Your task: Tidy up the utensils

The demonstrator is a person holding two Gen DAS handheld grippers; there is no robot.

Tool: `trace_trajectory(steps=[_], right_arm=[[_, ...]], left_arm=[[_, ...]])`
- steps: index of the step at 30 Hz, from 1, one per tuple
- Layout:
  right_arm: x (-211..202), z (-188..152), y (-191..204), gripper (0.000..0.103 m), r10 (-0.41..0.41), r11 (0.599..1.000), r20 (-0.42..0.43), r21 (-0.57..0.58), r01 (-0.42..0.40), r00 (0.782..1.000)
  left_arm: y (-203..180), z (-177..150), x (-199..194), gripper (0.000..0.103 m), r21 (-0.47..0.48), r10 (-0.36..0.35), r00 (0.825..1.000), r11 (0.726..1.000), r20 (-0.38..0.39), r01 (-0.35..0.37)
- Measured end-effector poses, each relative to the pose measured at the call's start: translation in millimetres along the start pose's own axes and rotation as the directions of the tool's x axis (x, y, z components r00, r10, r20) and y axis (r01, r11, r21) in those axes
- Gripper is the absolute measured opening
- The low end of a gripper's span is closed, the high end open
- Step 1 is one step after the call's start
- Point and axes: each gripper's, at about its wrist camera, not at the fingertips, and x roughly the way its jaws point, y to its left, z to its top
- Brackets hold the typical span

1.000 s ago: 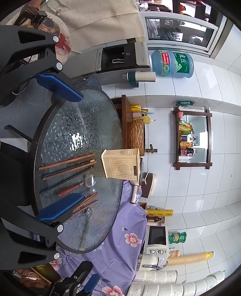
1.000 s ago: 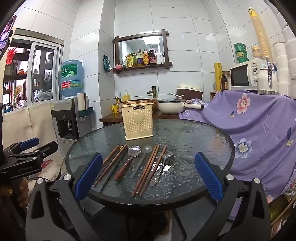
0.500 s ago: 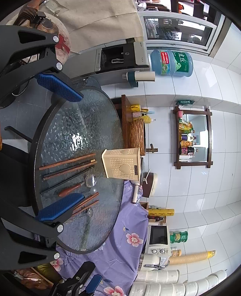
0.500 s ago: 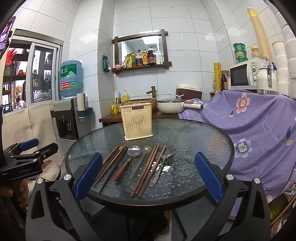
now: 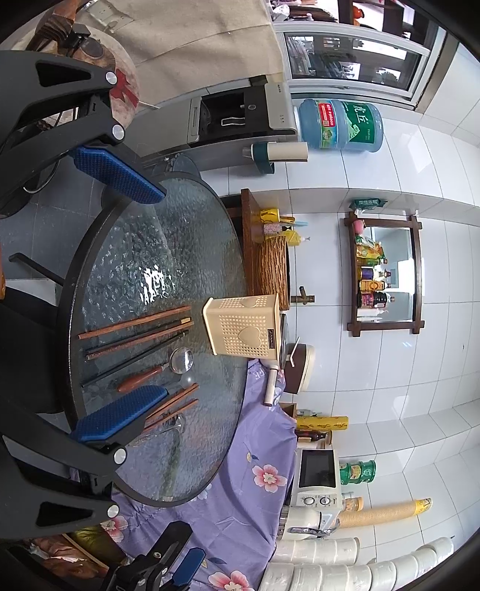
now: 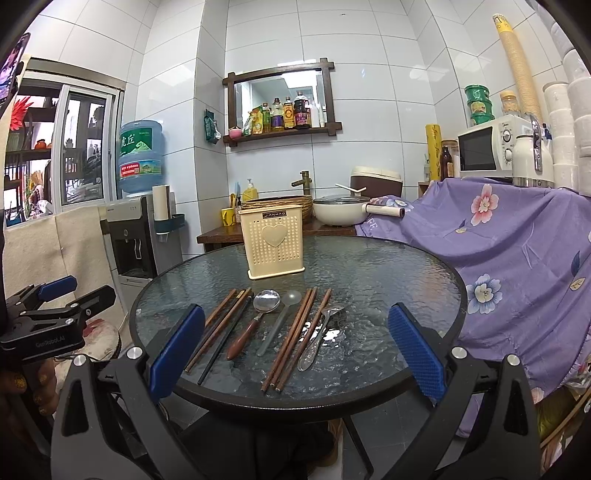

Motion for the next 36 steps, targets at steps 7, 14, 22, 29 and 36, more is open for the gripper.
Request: trace_trajectory(steps=[7,14,22,29,36], right_arm=[[-0.8,-3.5,1.1,0.098,0.000,1.000,-0.002,0.001,0.000,1.000],[-0.8,-3.2,1.8,0.098,-0.001,1.000,-0.004,0.001,0.001,1.000],[-0.2,-4.8,1.5,0.098,0.000,1.000,-0.007,0.001,0.000,1.000],[0.1,-5.4,1.5,0.098,0.000,1.000,-0.007,0.001,0.000,1.000],[0.4,-4.8,1.6,0.098,0.000,1.000,-0.008,0.001,0.000,1.000]], left_arm=[[-0.6,-0.6,0.0,0.097,0.002,0.001,1.000,1.000,-0.003,-0.001],[-0.4,-1.9,-1.2,0.097,0.003,-0.002,1.000,1.000,-0.006,0.002],[0.5,-2.9,-2.0,0.097,0.004,-0.003,1.000,1.000,-0.008,0.003],[0.4,-3.0,-0.5,0.097,0.003,-0.003,1.000,1.000,-0.010,0.003],[0.2,-3.1,-0.5,0.097,0.003,-0.003,1.000,1.000,-0.010,0.003]])
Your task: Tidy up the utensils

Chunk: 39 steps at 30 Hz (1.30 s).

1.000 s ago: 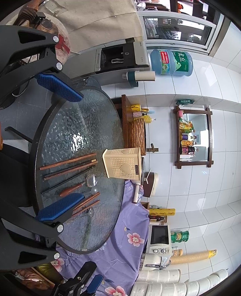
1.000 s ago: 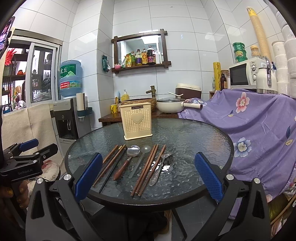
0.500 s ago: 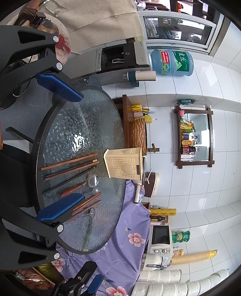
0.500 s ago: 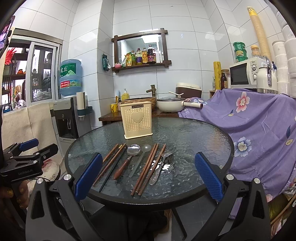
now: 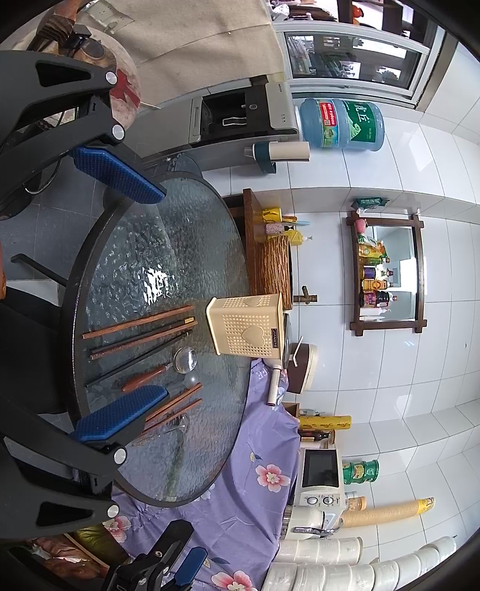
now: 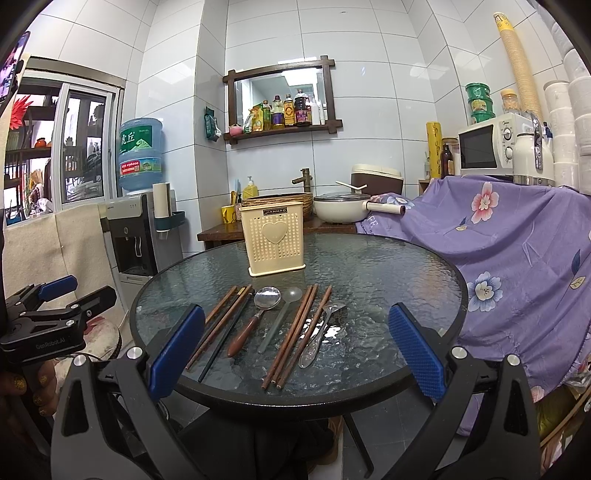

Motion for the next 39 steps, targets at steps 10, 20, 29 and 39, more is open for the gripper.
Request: trace_trajectory(steps=[10,20,29,39], right_arm=[[0.2,-2.1,0.5,0.098,0.000,1.000,-0.004,0.000,0.000,1.000],[1.3,-5.2,0.5,0.098,0.001,1.000,-0.012,-0.001,-0.001,1.000],[38.5,-12.6,-1.4,0.098,-0.066,0.997,-0.137,-0.048,0.060,0.988],[126.9,-7.8,-25.6,0.097,-0.112,0.993,-0.347,-0.084,0.088,0.931]], left_arm=[[-0.4,-0.4,-0.2,0.097,0.003,0.002,1.000,1.000,-0.004,-0.002],[-0.9,-0.7,0.1,0.097,0.004,-0.001,1.000,1.000,-0.009,0.001],[0.4,-11.2,41.4,0.097,0.065,-0.007,0.983,0.998,-0.186,0.019],[26.4,-5.6,122.8,0.079,0.009,-0.043,0.931,0.999,-0.363,0.050]])
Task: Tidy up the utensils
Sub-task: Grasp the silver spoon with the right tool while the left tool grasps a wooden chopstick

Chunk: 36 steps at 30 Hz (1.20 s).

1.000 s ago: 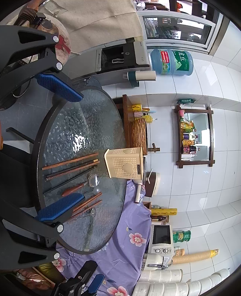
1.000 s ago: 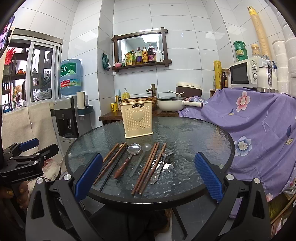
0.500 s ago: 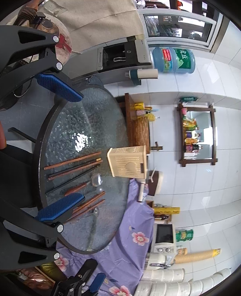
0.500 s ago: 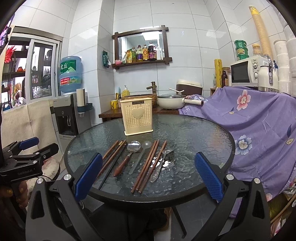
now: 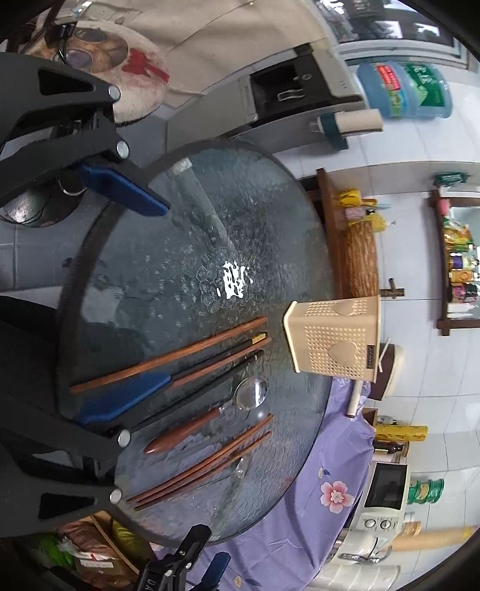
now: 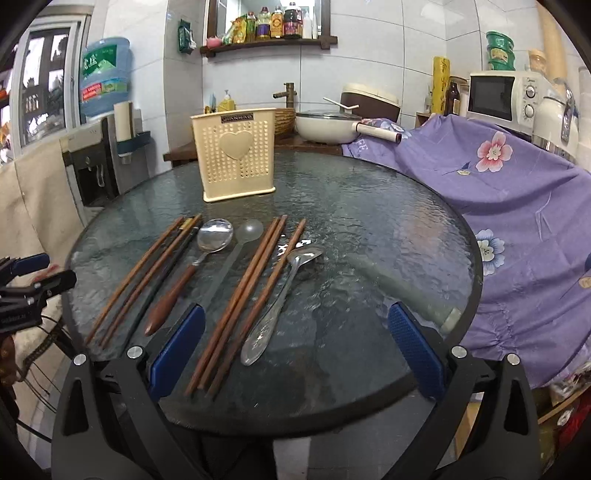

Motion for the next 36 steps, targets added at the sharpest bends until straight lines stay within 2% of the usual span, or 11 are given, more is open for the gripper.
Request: trace_trajectory(steps=[2,4,6,8,11,14,17,20,26,34,36], right_arm=[[8.7,6.3,1.0,0.095,-0.011,1.000,-0.011,-0.024,0.010,1.000],[24.0,13.7,0.2,0.085,-0.017,0.999,-0.049,-0.039,0.015,0.999],[37.5,19.3,-1.6,0.073,-0.008,0.999,-0.081,-0.034,0.006,0.997],[53.8,25.7,-8.0,0.068,-0.009,1.000,-0.125,-0.008,0.008,0.992],[71.4,34.1,-15.9,0.067,0.000,1.000,-0.168,0.031,0.006,0.986],[83.7,40.2,-12.1,0.066,-0.038,0.999,-0.195,0.004,0.040,0.980],[94.1,43.5,-7.8,0.062,-0.039,0.999,-0.230,-0.005,0.038,0.973],[104.7,43.5,-6.8,0.056,-0.073,0.997,-0.260,-0.023,0.069,0.963],[113.7,42.8,-6.8,0.054,-0.025,0.999,-0.299,0.021,0.033,0.954],[130.3,49.7,-8.0,0.053,-0.022,0.998,-0.319,0.053,0.041,0.948],[134.7,53.6,-10.1,0.050,-0.028,0.997,-0.321,0.060,0.049,0.947]], left_arm=[[1.5,10.8,17.3,0.073,-0.013,-0.033,0.999,0.999,-0.037,0.033],[-0.5,20.6,32.6,0.068,-0.014,-0.055,0.996,0.998,-0.070,0.054],[-6.6,30.6,45.2,0.068,0.013,-0.059,0.995,0.998,-0.083,0.060],[-11.2,37.7,54.2,0.068,0.037,-0.051,0.995,0.998,-0.091,0.054],[-13.9,47.6,68.7,0.067,0.042,-0.060,0.992,0.997,-0.113,0.065],[-13.5,53.8,81.7,0.067,0.037,-0.057,0.990,0.997,-0.128,0.062],[-12.0,58.4,90.3,0.067,0.033,-0.066,0.988,0.997,-0.143,0.072],[-13.9,61.8,96.9,0.067,0.049,-0.059,0.986,0.997,-0.154,0.067],[-13.5,68.2,107.1,0.067,0.048,-0.070,0.984,0.996,-0.162,0.079],[-15.3,70.7,119.3,0.067,0.051,-0.077,0.978,0.995,-0.192,0.088],[-16.3,72.4,122.3,0.067,0.050,-0.076,0.977,0.995,-0.200,0.087]])
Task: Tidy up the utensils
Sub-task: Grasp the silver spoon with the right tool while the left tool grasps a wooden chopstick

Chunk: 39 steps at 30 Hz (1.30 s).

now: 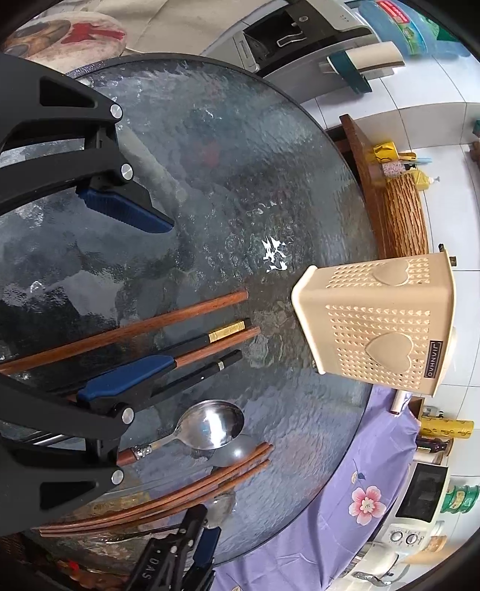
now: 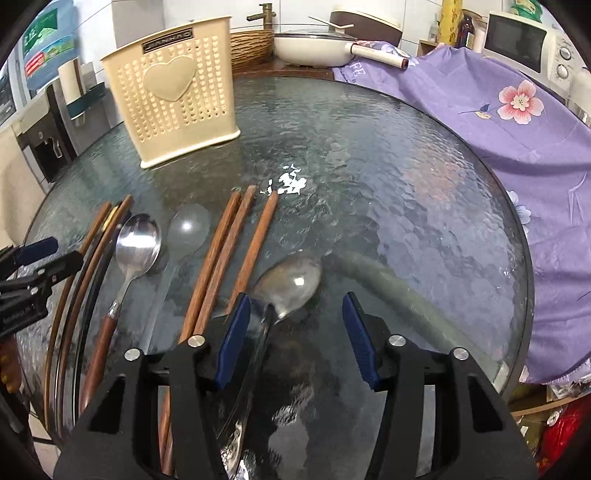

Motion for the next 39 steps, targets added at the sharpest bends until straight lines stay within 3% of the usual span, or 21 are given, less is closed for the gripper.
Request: trace_trajectory(steps=[11,14,22,39], right_arm=[[6.6,10.9,3.1,0.044,0.018,0.999,-0.018,-0.036,-0.019,1.000],[7.1,11.5,2.5,0.044,0.027,0.999,-0.016,-0.033,-0.028,1.000],[7.1,9.9,5.3,0.044,0.024,0.999,-0.004,-0.043,-0.024,1.000],[14.3,22.3,19.9,0.040,0.038,0.994,-0.024,-0.100,-0.040,0.999]], left_arm=[[1.8,12.7,10.9,0.052,-0.010,0.048,0.998,0.999,-0.047,-0.049],[6.2,13.1,4.7,0.052,-0.042,0.024,0.999,0.999,-0.042,-0.026],[-6.0,11.3,15.5,0.045,0.000,0.064,0.996,0.998,-0.062,-0.064],[-10.1,32.3,30.4,0.027,-0.019,0.048,0.992,0.999,-0.118,-0.051]])
